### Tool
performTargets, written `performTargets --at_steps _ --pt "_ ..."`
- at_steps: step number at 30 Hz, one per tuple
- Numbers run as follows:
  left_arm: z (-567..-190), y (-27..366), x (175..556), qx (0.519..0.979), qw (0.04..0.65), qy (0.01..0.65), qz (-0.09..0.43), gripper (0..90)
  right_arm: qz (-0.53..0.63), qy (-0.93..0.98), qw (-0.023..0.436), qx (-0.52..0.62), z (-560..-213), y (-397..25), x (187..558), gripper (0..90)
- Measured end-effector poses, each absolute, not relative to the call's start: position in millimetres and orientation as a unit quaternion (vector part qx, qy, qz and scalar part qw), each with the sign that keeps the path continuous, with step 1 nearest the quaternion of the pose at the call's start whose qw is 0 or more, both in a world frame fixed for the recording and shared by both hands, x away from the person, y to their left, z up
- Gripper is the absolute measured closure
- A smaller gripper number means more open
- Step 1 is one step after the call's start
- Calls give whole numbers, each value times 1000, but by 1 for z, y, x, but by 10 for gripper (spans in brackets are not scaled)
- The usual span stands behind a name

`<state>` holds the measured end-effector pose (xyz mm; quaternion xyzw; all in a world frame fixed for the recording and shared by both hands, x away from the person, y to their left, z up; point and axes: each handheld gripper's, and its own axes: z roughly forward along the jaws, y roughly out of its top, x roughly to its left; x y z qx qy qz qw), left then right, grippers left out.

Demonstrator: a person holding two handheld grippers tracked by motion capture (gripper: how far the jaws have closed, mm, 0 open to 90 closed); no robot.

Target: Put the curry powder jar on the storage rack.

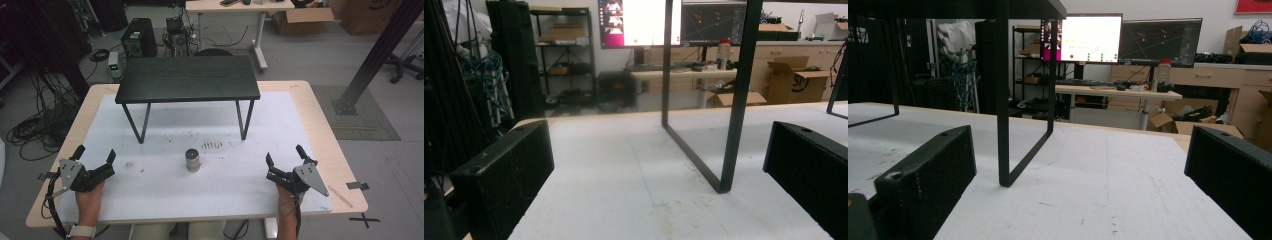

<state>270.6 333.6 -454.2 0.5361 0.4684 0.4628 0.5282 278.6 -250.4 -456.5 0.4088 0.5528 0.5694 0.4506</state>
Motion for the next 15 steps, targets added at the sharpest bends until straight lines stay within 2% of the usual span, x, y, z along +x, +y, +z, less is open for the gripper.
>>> performTargets --at_steps 15 --pt "-454 334 270 536 528 468 464 2 567 555 450 410 -456 -250 279 0"
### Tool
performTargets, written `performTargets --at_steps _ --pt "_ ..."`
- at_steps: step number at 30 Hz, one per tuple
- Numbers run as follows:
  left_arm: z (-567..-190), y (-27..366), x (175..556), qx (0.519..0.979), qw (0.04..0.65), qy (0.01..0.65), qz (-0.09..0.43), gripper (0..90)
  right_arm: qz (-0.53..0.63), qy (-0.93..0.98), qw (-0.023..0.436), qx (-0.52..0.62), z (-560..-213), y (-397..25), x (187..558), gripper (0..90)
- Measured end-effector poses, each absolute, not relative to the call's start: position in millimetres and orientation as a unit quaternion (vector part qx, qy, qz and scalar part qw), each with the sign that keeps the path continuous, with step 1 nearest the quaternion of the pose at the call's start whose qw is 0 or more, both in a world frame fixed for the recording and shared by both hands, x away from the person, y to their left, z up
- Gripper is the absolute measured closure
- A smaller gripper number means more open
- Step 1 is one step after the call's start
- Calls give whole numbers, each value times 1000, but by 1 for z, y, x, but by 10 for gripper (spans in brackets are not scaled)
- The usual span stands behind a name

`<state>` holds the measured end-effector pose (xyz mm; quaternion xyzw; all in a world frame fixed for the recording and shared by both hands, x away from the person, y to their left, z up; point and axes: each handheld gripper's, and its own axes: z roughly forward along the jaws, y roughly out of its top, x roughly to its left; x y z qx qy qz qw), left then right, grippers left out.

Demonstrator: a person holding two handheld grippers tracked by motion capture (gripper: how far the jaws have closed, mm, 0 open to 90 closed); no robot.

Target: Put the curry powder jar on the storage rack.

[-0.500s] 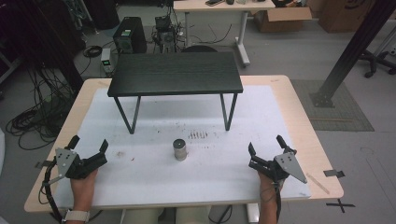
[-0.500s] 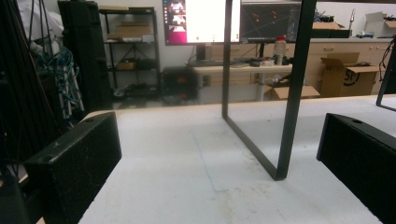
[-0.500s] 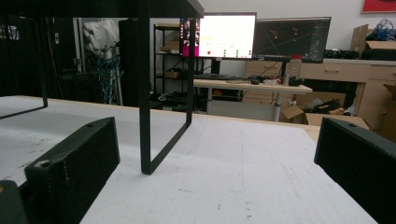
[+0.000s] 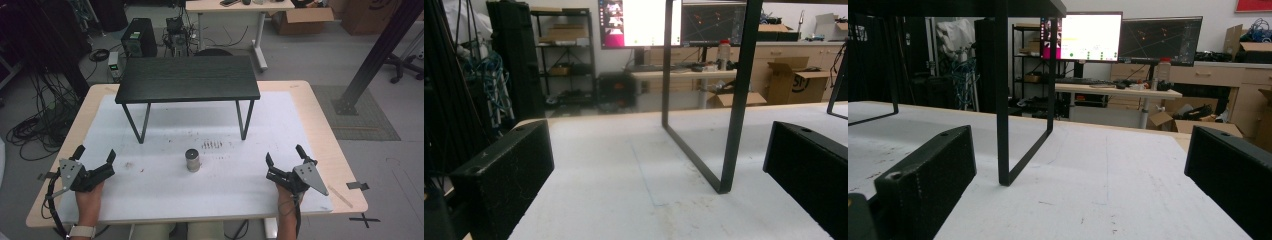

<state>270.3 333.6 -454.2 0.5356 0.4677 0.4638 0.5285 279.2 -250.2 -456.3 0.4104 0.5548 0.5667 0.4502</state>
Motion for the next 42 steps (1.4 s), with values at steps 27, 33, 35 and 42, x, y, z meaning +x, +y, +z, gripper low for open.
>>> performTargets --at_steps 27,33,35,42 --pt "-454 333 270 536 529 468 464 2 567 562 434 418 -452 -252 282 0" --pt "-454 333 270 536 528 467 464 2 572 563 428 415 -444 -249 280 0" --pt "-454 333 270 536 528 467 464 2 572 568 424 412 -440 -246 279 0" --pt "-454 334 271 536 529 468 463 2 580 580 412 397 -428 -235 276 0"
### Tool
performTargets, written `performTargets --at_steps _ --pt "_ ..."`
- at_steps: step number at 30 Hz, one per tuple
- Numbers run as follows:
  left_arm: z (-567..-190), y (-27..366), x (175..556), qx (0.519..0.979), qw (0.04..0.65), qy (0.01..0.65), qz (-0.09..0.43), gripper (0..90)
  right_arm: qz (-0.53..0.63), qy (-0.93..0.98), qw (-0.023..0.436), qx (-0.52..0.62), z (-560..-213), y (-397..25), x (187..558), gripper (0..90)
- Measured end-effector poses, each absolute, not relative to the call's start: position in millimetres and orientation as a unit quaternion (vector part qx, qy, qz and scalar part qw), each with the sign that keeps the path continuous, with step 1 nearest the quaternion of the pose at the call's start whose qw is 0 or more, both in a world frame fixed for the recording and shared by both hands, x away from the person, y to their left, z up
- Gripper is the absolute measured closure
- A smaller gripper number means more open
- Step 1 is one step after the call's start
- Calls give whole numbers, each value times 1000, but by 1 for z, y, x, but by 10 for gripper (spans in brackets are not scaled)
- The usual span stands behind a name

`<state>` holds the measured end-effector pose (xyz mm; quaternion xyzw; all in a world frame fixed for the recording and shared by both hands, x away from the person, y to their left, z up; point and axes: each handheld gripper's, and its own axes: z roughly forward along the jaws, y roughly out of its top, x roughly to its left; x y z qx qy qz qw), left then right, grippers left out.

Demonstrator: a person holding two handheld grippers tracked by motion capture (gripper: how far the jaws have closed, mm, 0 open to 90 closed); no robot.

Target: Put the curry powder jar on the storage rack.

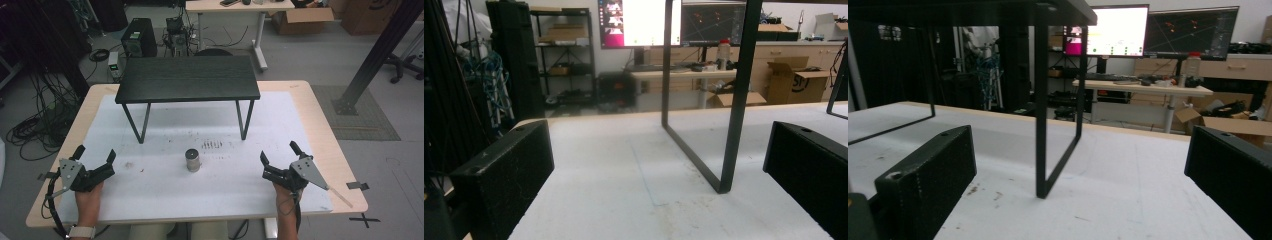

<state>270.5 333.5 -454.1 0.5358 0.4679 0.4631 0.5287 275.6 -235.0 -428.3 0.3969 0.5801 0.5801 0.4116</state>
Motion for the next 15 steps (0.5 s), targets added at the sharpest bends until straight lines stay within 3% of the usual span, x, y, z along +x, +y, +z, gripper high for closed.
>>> performTargets --at_steps 15 --pt "-454 334 270 537 528 468 463 2 617 609 357 347 -404 -188 271 0"
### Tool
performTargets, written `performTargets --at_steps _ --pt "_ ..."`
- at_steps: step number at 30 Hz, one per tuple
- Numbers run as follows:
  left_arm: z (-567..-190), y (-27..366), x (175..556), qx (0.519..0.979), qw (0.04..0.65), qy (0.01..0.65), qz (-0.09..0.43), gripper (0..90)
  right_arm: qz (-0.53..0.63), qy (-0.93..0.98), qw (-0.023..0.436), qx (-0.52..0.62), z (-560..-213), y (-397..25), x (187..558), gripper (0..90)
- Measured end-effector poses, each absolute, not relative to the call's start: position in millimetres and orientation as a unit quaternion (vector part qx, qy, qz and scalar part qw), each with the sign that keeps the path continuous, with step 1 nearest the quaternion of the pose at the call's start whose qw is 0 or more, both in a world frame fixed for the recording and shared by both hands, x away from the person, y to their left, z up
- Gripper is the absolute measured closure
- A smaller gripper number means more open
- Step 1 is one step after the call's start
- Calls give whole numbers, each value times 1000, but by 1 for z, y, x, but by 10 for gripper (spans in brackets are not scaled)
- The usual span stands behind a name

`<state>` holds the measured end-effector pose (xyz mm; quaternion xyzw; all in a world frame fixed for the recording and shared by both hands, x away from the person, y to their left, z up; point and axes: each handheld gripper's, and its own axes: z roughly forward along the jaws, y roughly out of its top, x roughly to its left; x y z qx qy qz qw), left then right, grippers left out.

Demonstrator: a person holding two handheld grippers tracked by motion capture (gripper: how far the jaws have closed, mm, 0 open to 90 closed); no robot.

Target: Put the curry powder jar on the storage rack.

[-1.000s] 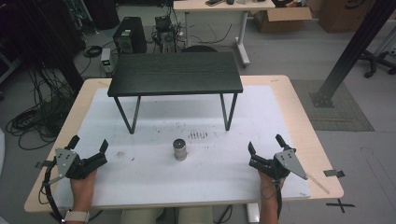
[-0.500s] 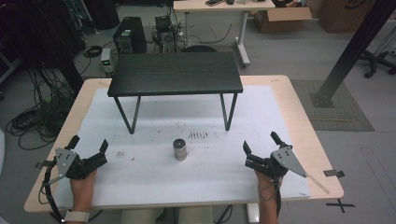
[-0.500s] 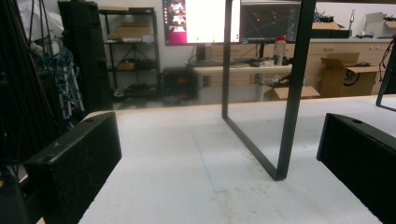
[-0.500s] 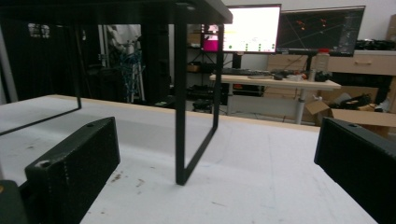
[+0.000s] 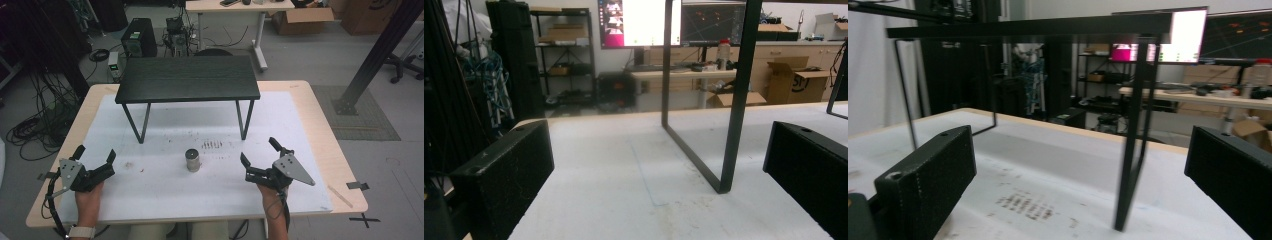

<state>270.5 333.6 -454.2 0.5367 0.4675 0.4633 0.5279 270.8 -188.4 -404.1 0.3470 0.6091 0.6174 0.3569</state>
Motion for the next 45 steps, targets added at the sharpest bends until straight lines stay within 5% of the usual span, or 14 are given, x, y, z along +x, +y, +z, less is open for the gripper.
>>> performTargets --at_steps 45 --pt "-454 333 271 537 527 468 464 2 592 734 202 265 -419 -66 302 1"
